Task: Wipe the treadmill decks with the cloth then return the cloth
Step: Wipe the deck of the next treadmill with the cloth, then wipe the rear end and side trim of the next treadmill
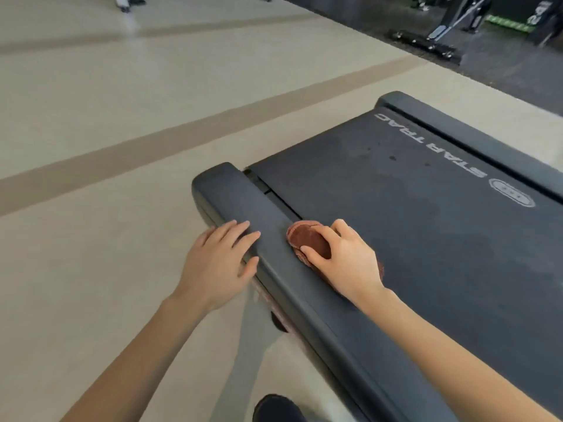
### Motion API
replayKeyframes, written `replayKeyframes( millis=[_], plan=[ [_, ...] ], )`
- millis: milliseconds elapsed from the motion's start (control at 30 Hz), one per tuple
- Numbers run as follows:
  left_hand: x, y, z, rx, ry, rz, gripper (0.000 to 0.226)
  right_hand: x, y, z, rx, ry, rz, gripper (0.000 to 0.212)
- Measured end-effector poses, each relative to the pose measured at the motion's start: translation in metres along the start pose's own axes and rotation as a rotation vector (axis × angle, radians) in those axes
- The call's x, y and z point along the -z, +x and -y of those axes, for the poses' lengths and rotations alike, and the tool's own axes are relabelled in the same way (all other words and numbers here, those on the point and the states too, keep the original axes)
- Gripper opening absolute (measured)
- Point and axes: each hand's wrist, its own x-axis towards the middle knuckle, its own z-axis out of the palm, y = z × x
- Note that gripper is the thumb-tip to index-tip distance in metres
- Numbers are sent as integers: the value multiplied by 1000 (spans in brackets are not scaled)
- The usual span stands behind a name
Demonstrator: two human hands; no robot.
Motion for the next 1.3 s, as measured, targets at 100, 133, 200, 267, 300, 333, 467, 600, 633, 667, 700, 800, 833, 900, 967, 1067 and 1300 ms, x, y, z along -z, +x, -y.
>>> replayKeyframes(
  millis=[100, 133, 200, 267, 300, 333, 467, 600, 633, 667, 700, 800, 833, 900, 967, 1067, 1300],
  plan=[
    [6, -27, 35, 132, 49, 30, 58, -13, 26, 43, 208, 34, -32, 41],
    [8, -35, 44, 180, 59, 41, 60, -17, 33, 56, 274, 43, -41, 40],
    [13, -50, 58, 258, 85, 53, 61, -22, 47, 77, 380, 47, -20, 40],
    [21, -57, 67, 325, 109, 38, 59, -27, 60, 94, 473, 39, 23, 39],
    [26, -59, 69, 343, 121, 29, 57, -28, 64, 98, 506, 27, 38, 39],
    [31, -59, 70, 364, 135, 23, 55, -29, 69, 103, 537, 20, 54, 39],
    [48, -65, 77, 433, 172, 56, 52, -31, 92, 118, 647, -15, 105, 38],
    [58, -81, 99, 504, 190, 108, 56, -34, 115, 142, 738, -72, 138, 42],
    [61, -82, 105, 530, 185, 117, 57, -34, 120, 150, 761, -78, 144, 41],
    [64, -81, 113, 549, 184, 122, 56, -33, 124, 158, 779, -79, 148, 41],
    [67, -79, 121, 554, 191, 114, 54, -32, 129, 167, 790, -80, 144, 40],
    [86, -59, 146, 517, 205, 93, 50, -16, 148, 189, 800, -90, 140, 40],
    [95, -52, 155, 507, 202, 91, 49, -7, 156, 194, 819, -95, 134, 40],
    [121, -35, 173, 488, 201, 87, 48, 18, 175, 206, 844, -111, 119, 40],
    [153, -20, 187, 462, 210, 94, 49, 51, 195, 219, 827, -110, 102, 40],
    [212, -5, 201, 442, 212, 82, 50, 104, 217, 244, 762, -85, 79, 41],
    [382, 23, 208, 381, 144, 55, 49, 241, 260, 317, 640, -72, 59, 41]
  ],
)
